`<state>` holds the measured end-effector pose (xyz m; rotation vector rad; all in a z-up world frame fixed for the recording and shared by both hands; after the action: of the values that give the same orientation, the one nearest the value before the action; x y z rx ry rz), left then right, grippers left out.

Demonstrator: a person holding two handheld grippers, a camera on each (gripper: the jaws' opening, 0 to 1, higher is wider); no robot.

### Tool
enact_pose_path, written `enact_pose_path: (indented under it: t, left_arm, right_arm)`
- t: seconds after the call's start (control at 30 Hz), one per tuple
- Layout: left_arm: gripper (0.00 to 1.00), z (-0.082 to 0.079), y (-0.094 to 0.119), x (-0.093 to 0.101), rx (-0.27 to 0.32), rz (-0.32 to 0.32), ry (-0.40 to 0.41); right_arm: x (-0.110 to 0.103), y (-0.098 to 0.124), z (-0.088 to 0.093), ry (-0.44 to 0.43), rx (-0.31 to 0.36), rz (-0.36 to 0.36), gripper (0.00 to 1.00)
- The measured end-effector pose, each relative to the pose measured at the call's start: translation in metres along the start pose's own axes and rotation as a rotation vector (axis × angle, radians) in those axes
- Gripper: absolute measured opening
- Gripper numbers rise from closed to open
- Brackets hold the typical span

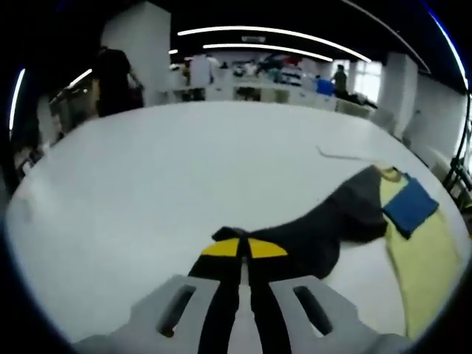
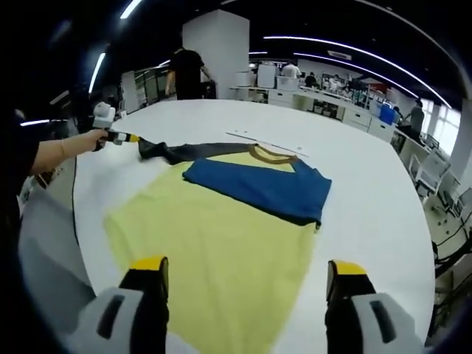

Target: Fold the garment on the visible template until the final outline fits inside the template.

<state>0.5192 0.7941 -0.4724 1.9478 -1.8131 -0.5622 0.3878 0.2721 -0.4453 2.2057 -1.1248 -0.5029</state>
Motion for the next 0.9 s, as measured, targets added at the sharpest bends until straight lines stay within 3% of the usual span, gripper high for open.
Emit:
enact_pose_path:
  t: [0.33,0.7,0.77,0.9]
  left_arm:
    - [0.00,-0.006,-0.024,-0.016,-0.030,-0.088,-0.040]
    - [0.01,-0.006,-0.037,-0.018,-0.055,-0.096,-0.075]
    - [0.05,-0.006,-0.035,-0.018,-0.059,-0.102,-0.065]
    - [0.24,-0.003,-0.029,-0.019,-0.074,-0.103,-0.036]
  right_arm:
    - [-0.009,0.003,-0.002,-0.004,0.006,-0.029,0.96]
    - [-0.009,0.002,-0.002,-0.013,0.007,-0.023,0.96]
    - [-0.009,0.002,-0.003,-0.013,0.008,-0.023,0.96]
    - [-0.009,0.003,-0.004,-0.013,0.013,-0.022,0.97]
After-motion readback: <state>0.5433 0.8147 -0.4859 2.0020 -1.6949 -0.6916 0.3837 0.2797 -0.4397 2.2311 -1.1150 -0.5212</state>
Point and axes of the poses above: the point that each gripper's makers call its tool centre point, and the gripper's own axes: y roughly backward along the fingers, x roughly to its right, z roughly out of its underside, the point moved 2 cm from there along y, roughly backward along the fingers, and after that the axes turned 4 degrees about -z, right-handed, at the moved point
